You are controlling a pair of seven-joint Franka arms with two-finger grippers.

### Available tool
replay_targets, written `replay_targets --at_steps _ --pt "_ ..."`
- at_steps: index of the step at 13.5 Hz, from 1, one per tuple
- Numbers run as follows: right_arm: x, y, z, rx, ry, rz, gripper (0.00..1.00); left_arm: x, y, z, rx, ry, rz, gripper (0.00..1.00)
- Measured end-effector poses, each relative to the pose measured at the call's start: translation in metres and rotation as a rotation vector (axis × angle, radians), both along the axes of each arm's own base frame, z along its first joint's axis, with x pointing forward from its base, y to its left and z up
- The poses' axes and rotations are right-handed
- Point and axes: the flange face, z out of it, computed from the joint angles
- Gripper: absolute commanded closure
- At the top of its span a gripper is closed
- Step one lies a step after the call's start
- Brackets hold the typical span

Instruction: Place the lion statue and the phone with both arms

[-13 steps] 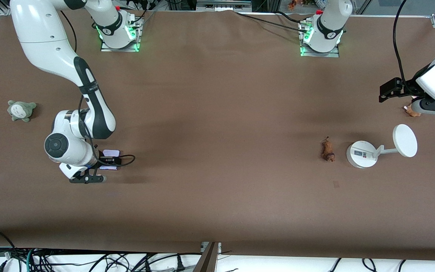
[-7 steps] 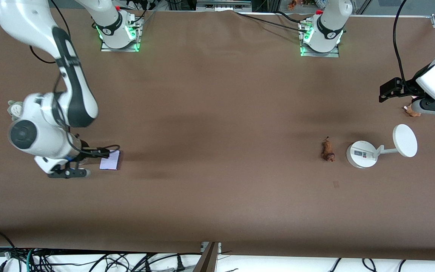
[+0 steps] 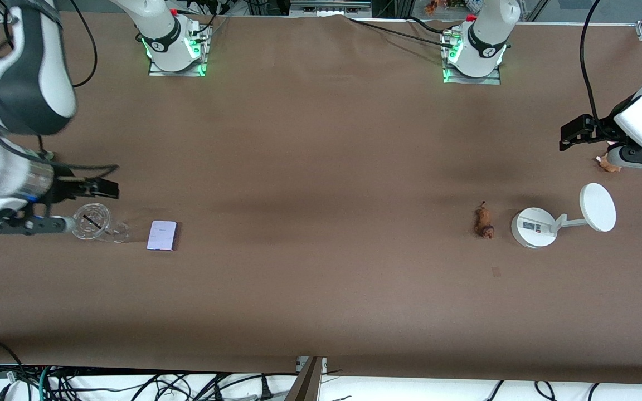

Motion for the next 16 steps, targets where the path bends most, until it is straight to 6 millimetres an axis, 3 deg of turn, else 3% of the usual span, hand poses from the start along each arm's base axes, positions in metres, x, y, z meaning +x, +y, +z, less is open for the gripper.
replay_targets --at_steps 3,5,12,16 --pt "-0.020 -0.004 0.049 0.011 -0.037 -0.001 0.01 0.000 0.000 0.000 0.000 0.000 0.000 0.00" --pt "-0.032 -0.006 0.064 0.013 -0.020 -0.001 0.00 0.000 0.000 0.000 0.000 0.000 0.000 0.00" --pt "-0.043 -0.011 0.054 0.007 0.084 -0.005 0.00 0.000 0.000 0.000 0.000 0.000 0.000 0.00" --pt "-0.047 -0.014 0.064 -0.003 0.071 -0.002 0.00 0.000 0.000 0.000 0.000 0.000 0.000 0.00"
